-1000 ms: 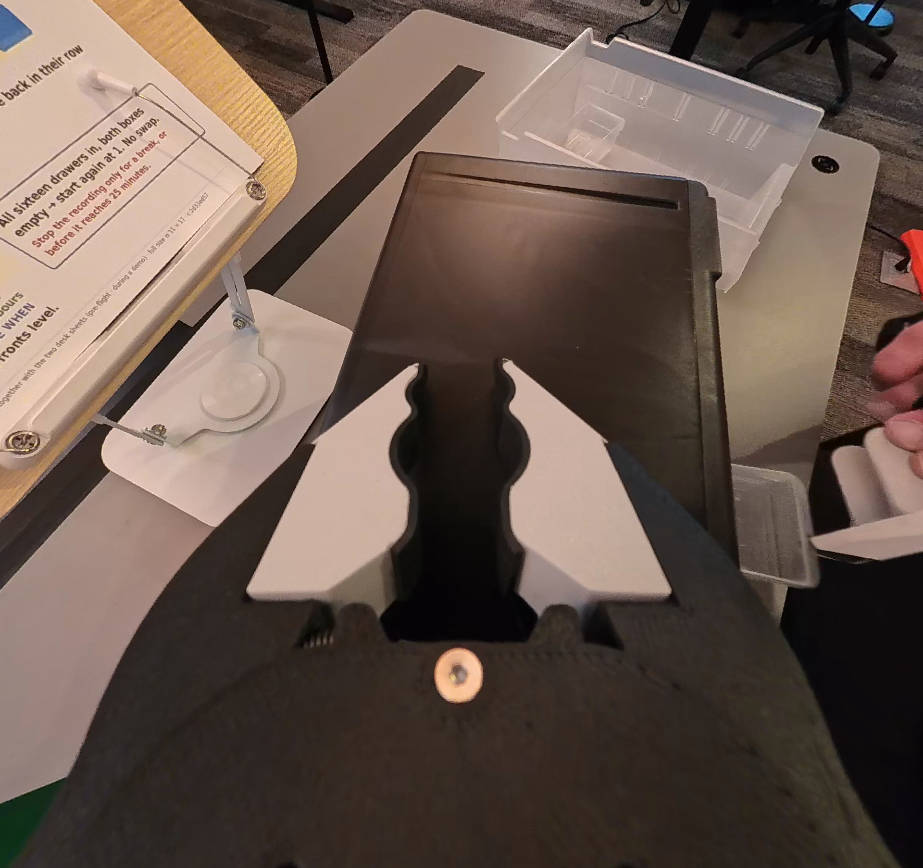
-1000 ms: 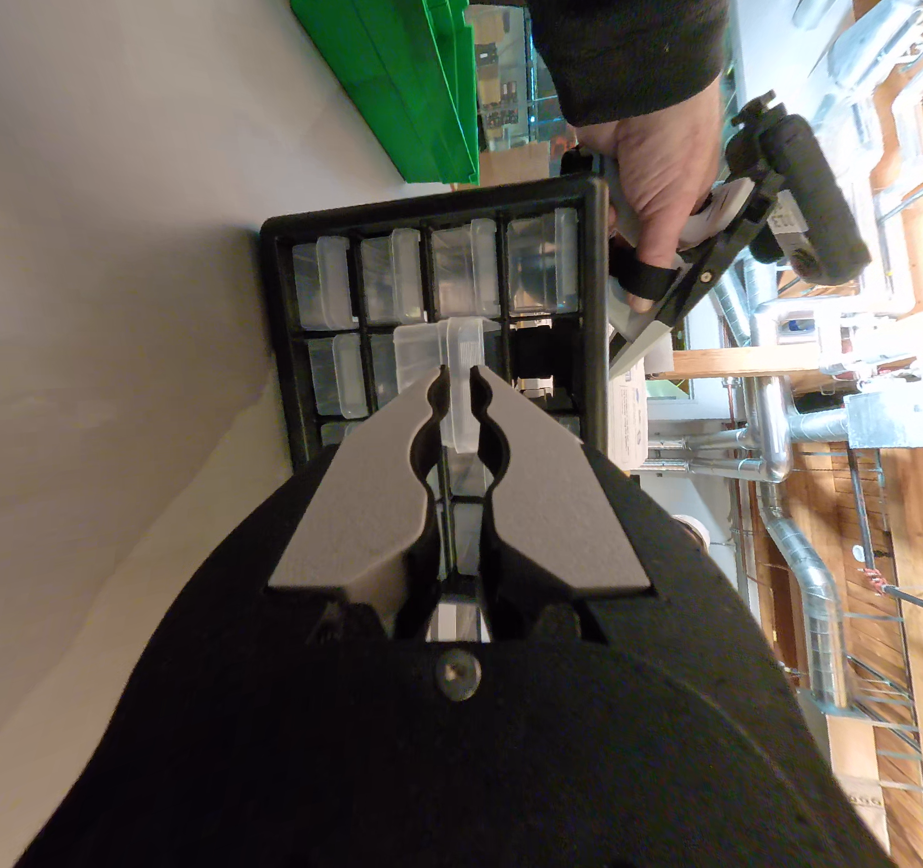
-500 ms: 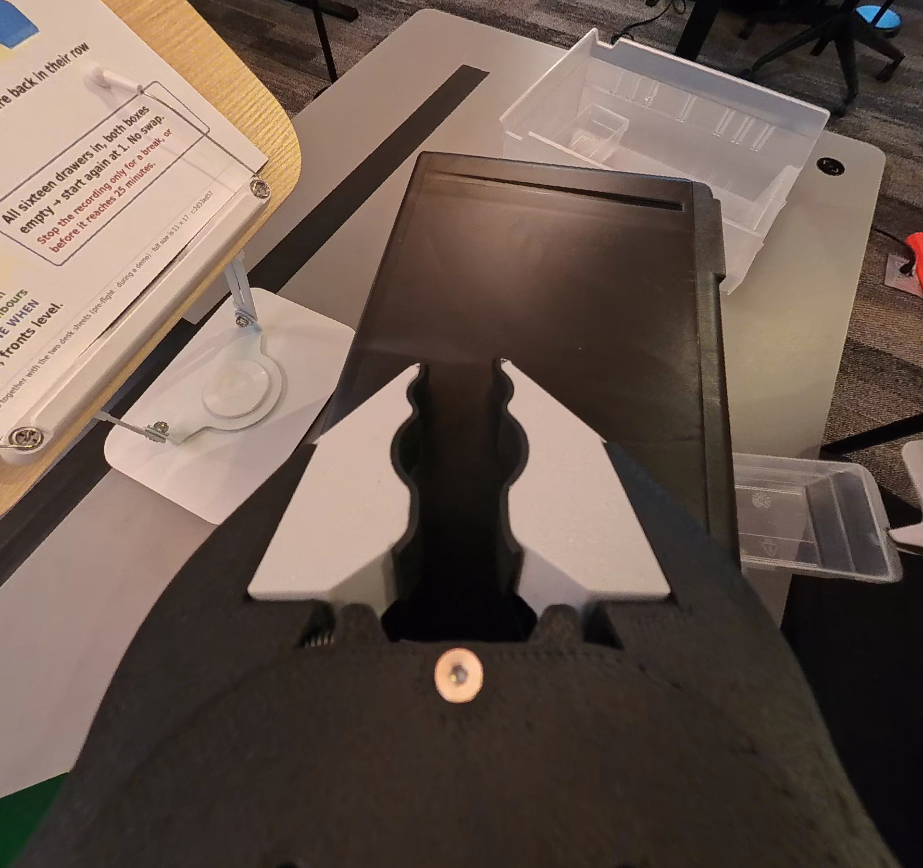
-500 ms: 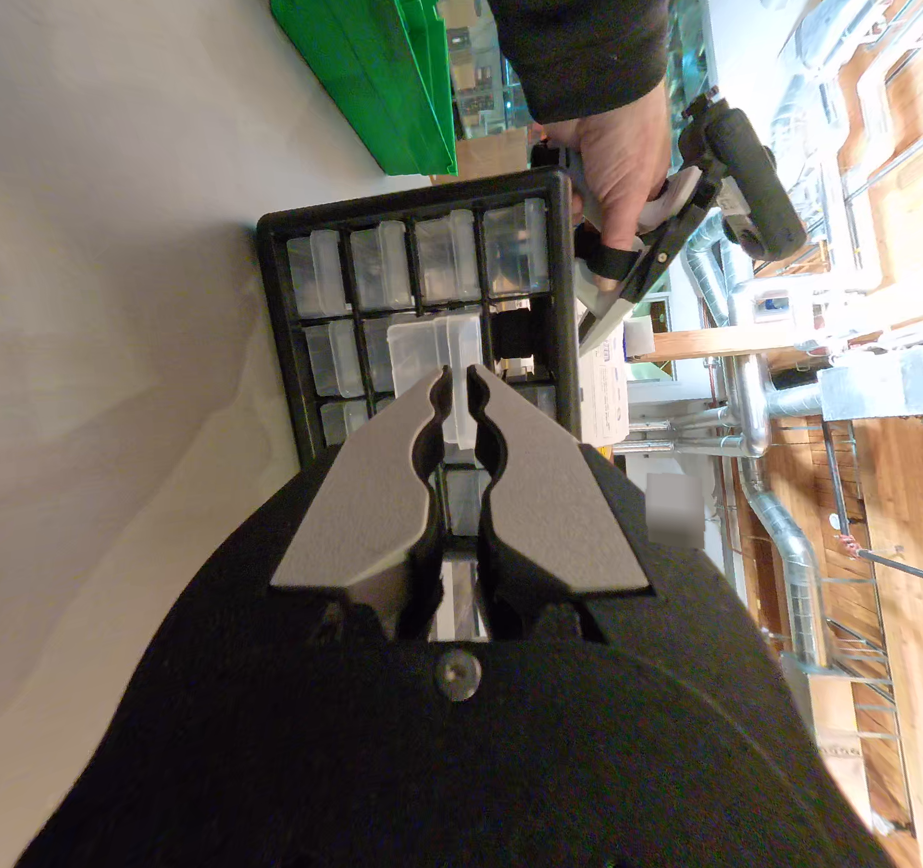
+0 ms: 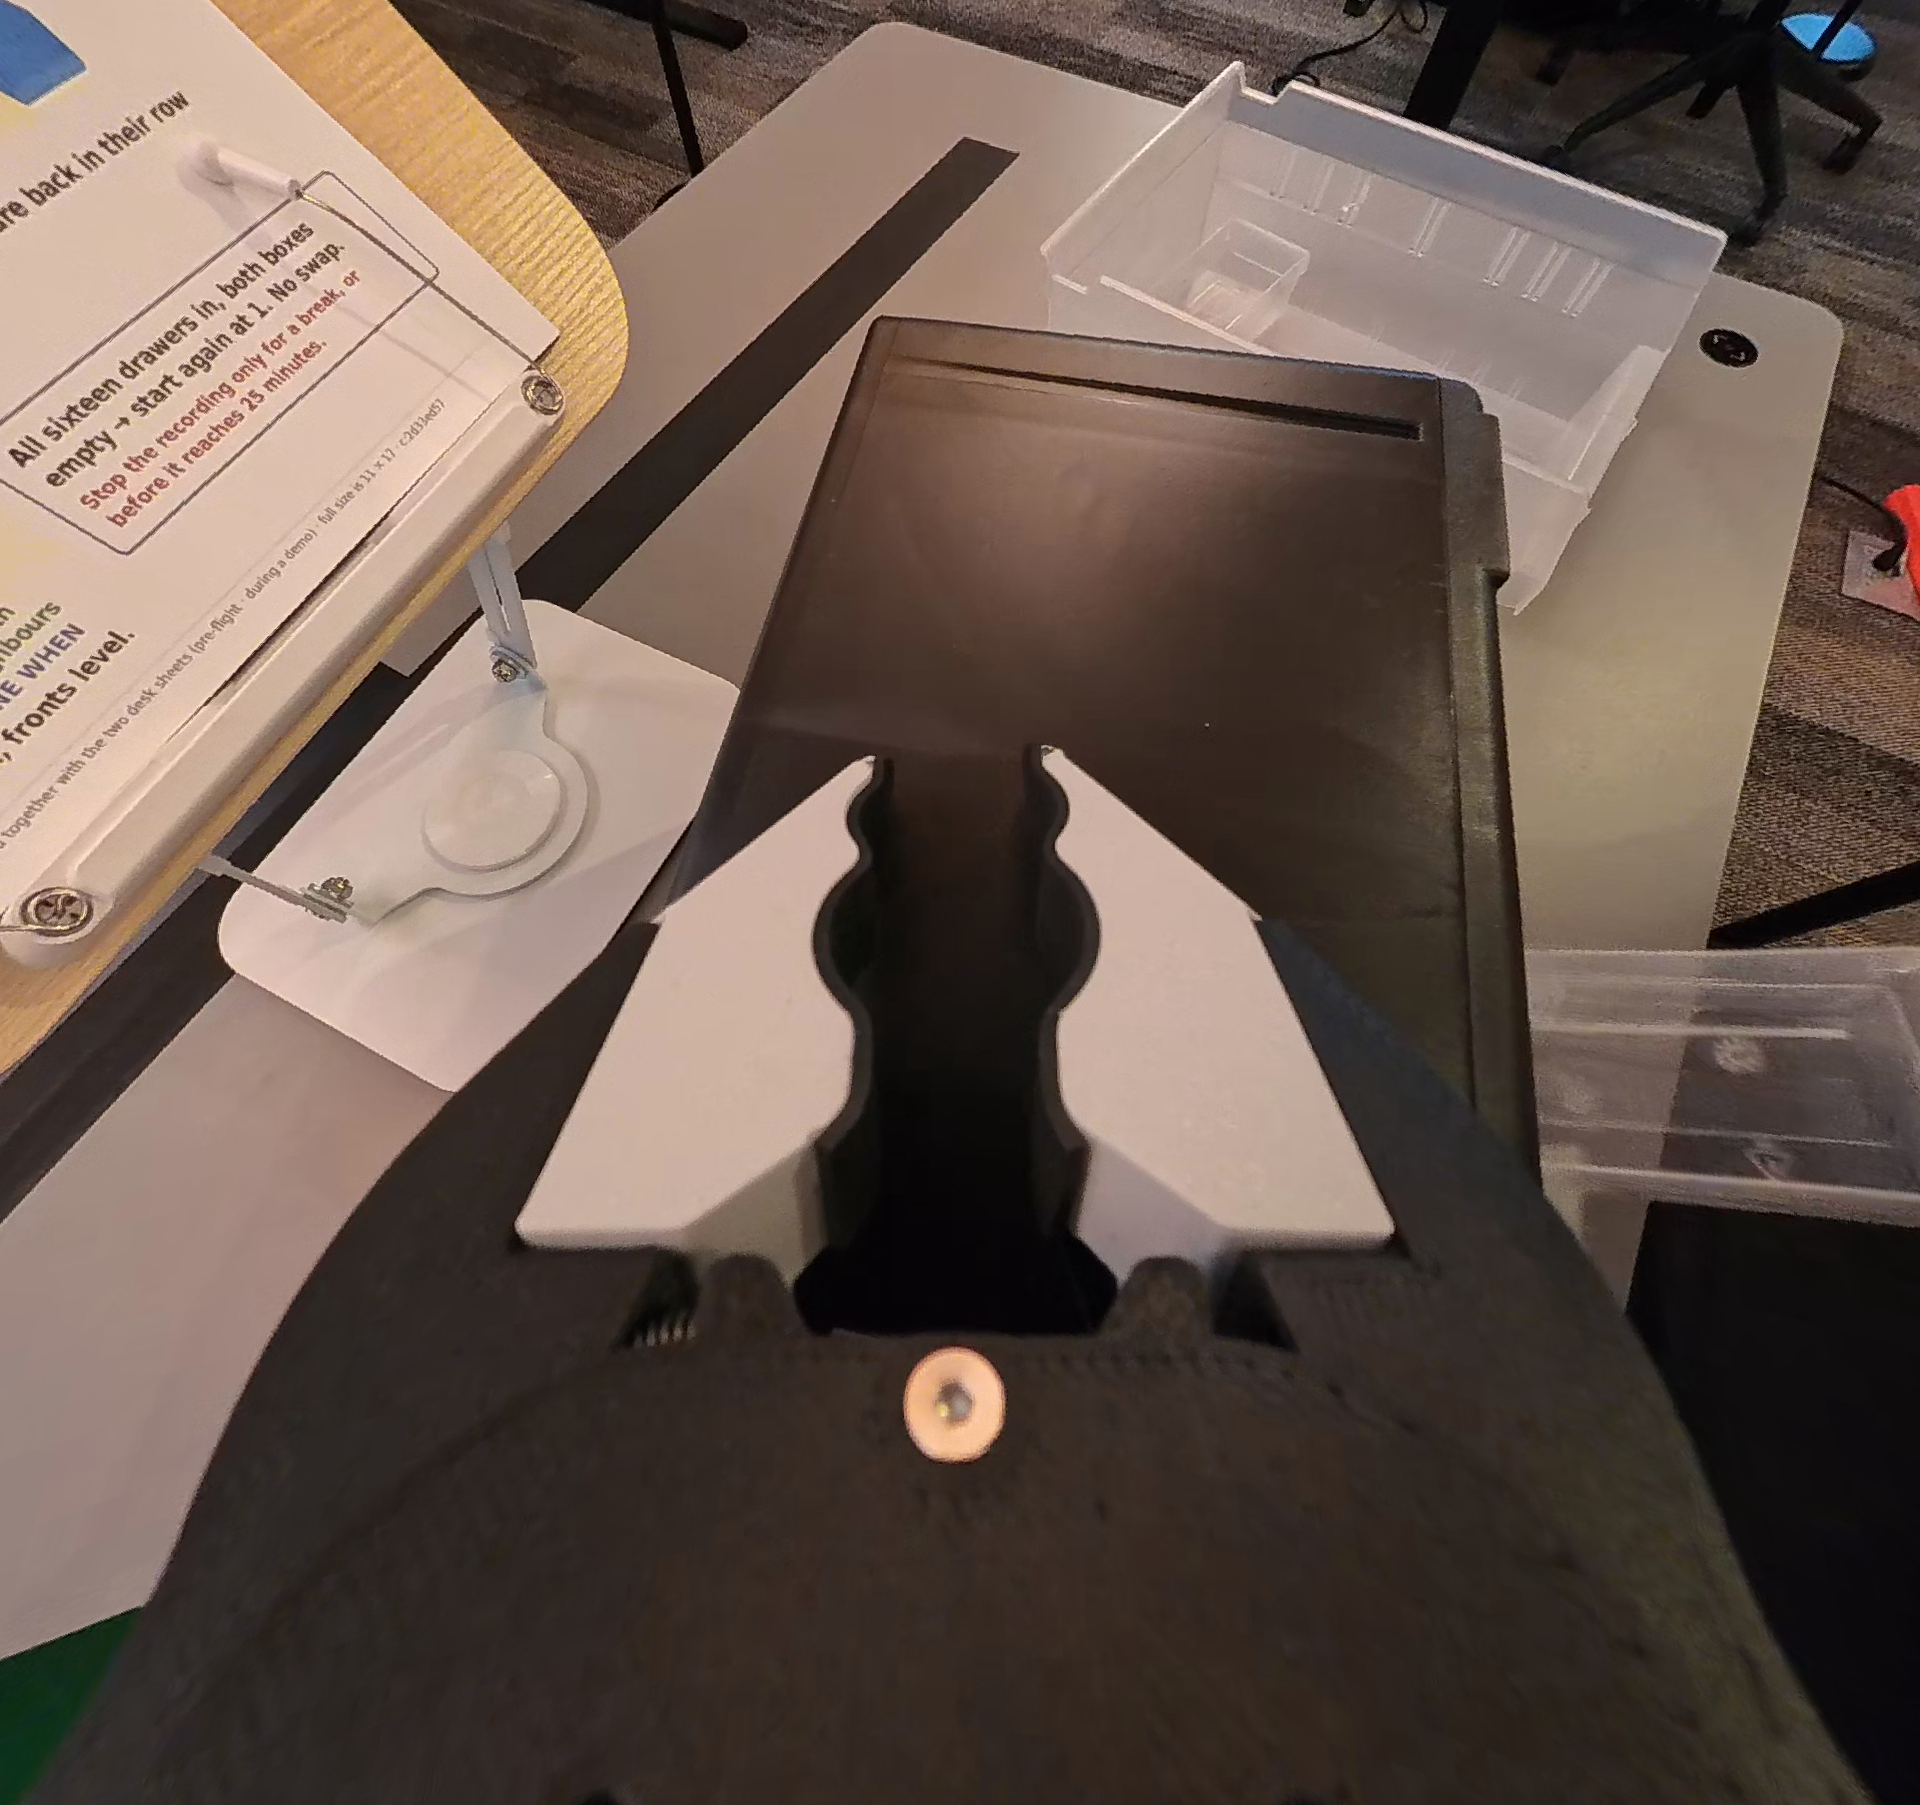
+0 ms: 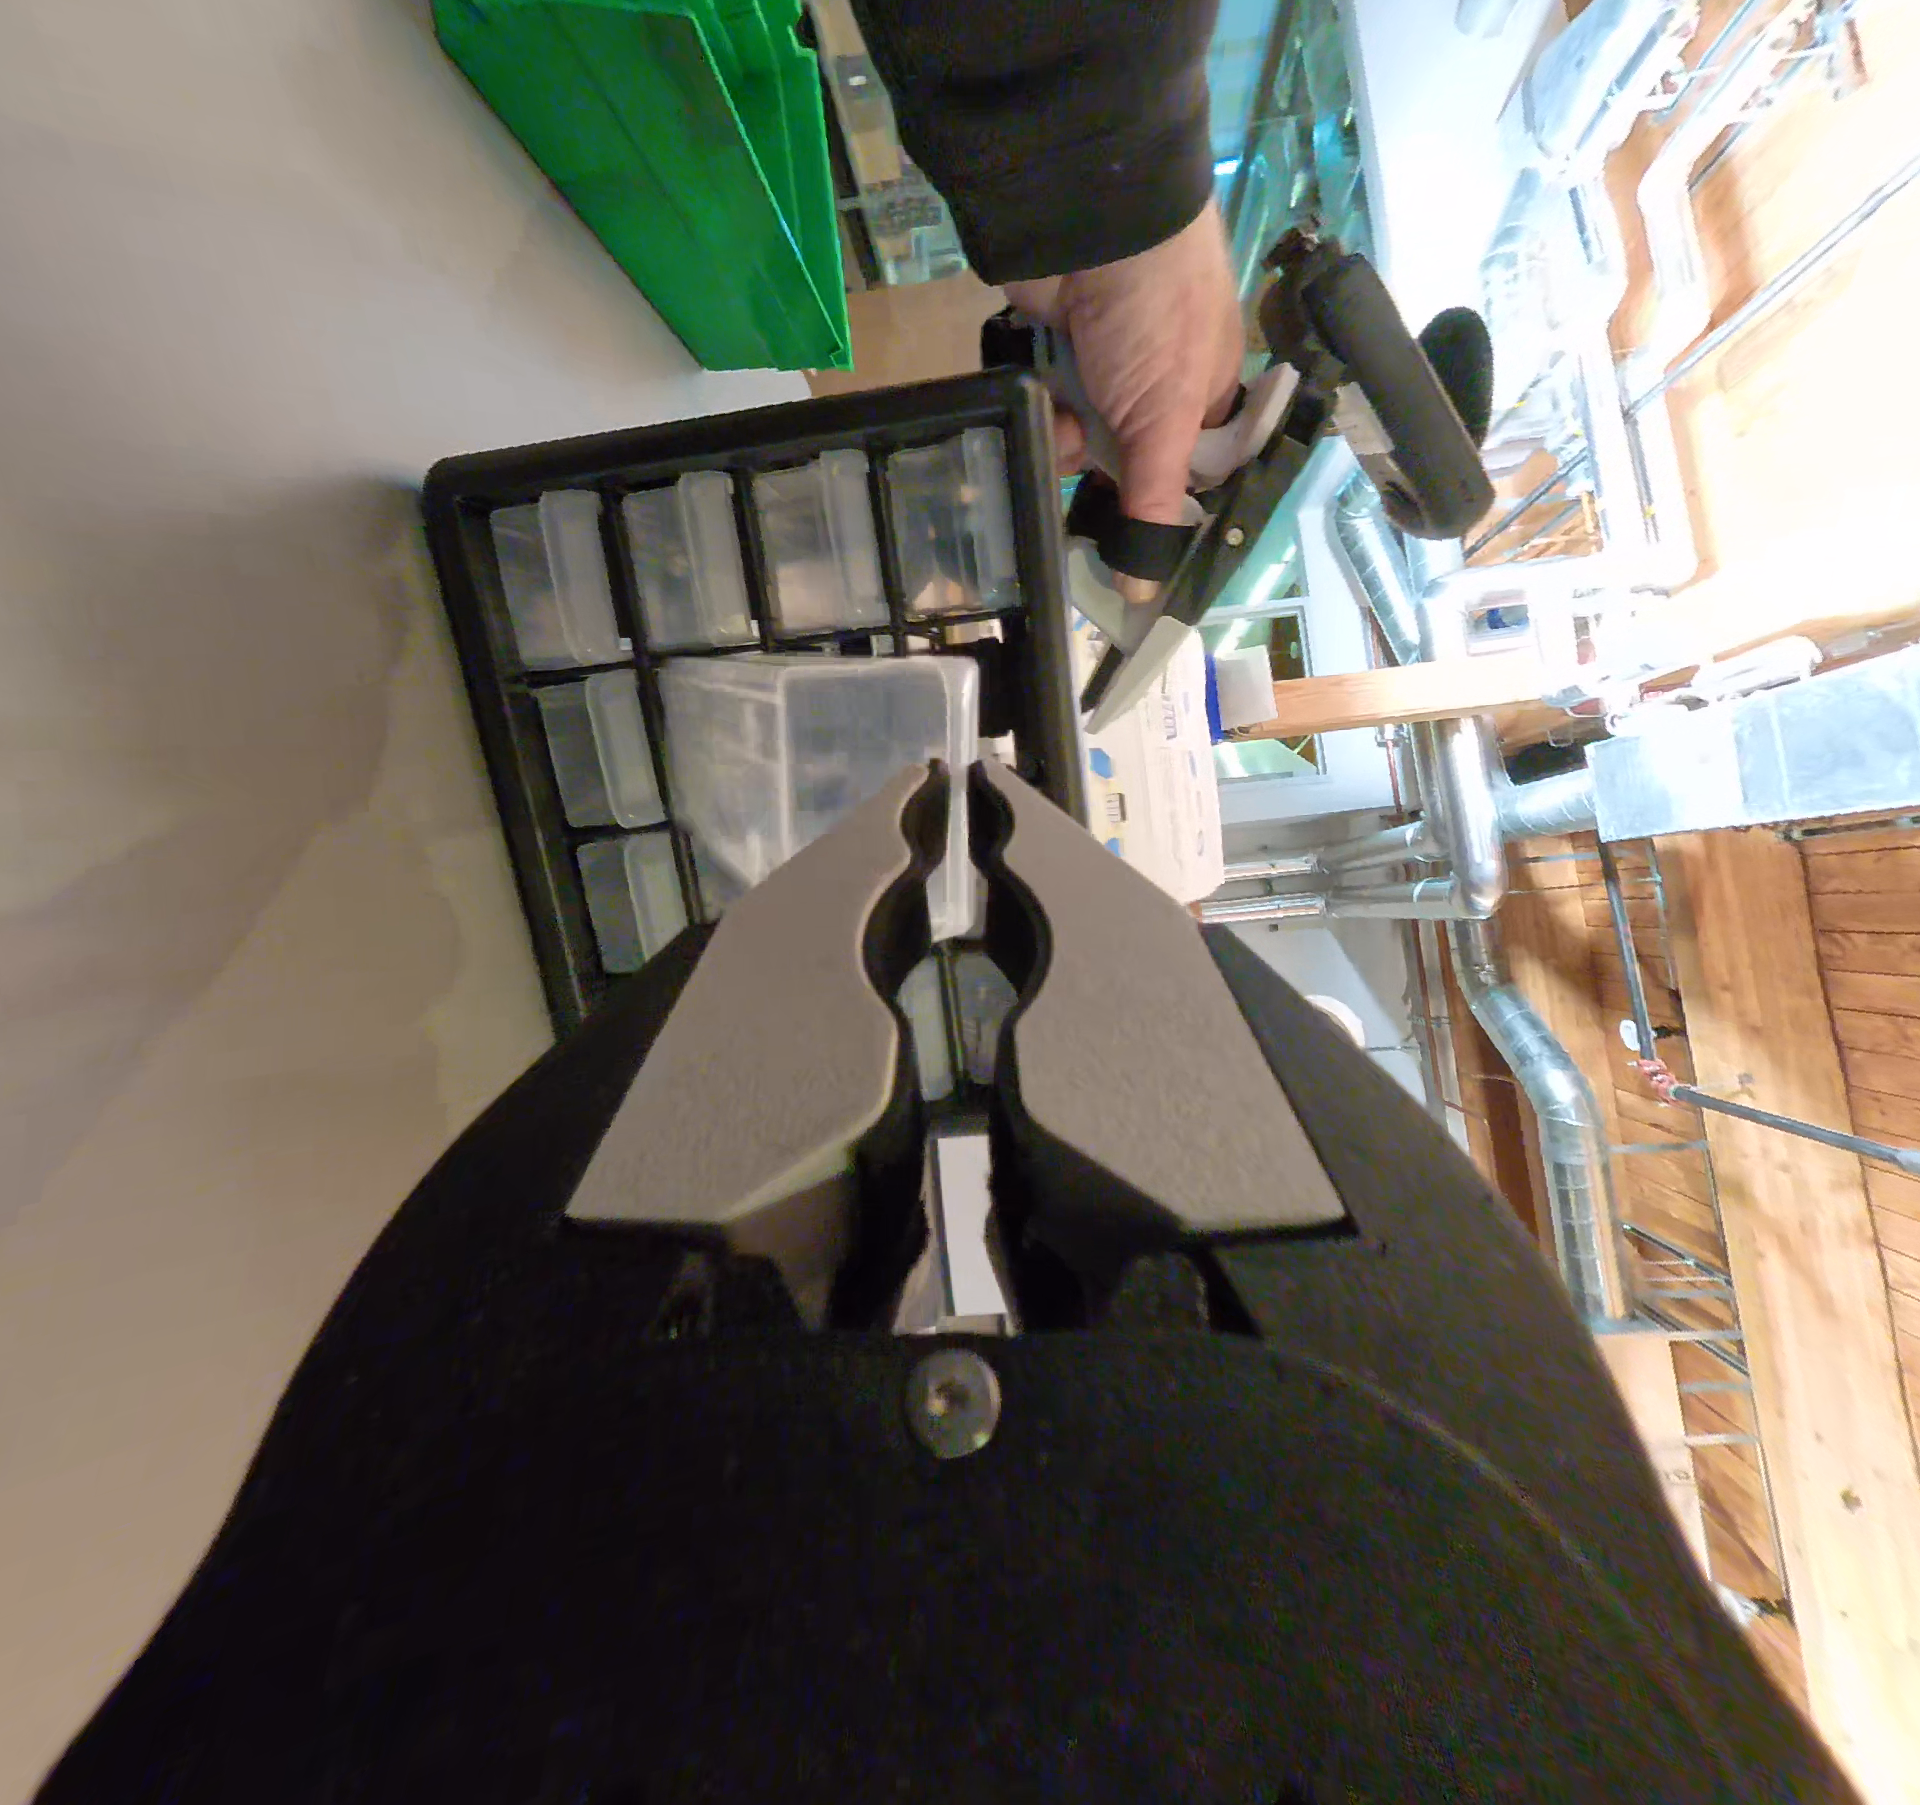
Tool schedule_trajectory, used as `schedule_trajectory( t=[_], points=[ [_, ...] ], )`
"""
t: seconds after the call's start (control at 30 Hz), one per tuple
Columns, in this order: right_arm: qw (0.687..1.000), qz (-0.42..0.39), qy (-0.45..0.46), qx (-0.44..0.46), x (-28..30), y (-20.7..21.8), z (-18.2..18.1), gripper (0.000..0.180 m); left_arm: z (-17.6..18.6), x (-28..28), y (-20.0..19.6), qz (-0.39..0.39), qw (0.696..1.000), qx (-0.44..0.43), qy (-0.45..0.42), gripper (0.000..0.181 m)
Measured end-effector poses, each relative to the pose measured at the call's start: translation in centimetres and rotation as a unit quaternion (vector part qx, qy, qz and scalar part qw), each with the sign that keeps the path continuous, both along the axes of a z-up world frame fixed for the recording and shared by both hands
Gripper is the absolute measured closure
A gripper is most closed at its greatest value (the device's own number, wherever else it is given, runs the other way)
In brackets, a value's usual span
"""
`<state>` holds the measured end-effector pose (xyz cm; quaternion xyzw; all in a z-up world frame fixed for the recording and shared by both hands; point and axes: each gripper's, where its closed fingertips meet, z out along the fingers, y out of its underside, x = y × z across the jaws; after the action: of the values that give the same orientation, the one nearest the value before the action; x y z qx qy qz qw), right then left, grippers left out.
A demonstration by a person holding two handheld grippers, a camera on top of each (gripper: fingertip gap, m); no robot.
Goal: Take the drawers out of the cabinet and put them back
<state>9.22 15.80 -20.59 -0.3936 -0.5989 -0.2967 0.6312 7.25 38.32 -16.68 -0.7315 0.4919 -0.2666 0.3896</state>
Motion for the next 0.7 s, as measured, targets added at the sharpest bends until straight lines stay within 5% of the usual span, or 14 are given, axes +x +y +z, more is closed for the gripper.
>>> schedule_trajectory(
  t=[0.43, 0.7],
  points=[
    [1.0, -0.023, 0.001, -0.006, 2.5, 0.7, 0.9, 0.18, 0.0, 0.0, 0.0, 0.001, 1.0, 0.0, 0.0, 0.156],
    [0.997, -0.031, -0.058, -0.027, 5.6, 0.4, -3.2, 0.18, 0.0, 0.0, 0.0, 0.001, 1.0, 0.003, 0.0, 0.157]
  ],
)
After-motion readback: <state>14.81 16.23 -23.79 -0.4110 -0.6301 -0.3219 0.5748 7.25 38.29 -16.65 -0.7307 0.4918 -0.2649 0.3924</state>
